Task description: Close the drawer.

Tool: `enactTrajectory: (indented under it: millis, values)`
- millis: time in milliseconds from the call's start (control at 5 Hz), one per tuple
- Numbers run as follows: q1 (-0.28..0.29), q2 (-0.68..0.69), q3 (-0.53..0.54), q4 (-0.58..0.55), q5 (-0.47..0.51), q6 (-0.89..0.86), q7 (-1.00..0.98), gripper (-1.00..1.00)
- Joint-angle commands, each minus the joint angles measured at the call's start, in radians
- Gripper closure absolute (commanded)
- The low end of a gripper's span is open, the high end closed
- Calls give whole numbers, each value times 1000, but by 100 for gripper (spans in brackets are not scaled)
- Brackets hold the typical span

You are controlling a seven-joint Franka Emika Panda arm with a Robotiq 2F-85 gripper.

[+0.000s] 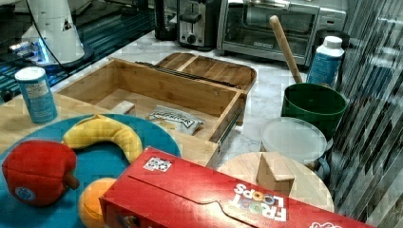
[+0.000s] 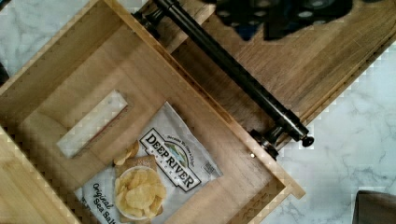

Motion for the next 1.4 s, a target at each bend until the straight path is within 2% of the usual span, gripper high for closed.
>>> enactTrajectory:
  millis: [200,400,600,800,1000,1400]
  values:
    - [60,-19,74,-49,103,12,-391,-100]
    - [89,-12,85,-59,92,3,-478,-100]
    - [85,5,111,-76,85,19,-526,36]
    - [74,0,131,-155,84,117,-574,100]
    - [65,27,143,-214,50,207,-607,100]
    - [34,136,148,-254,28,329,-602,100]
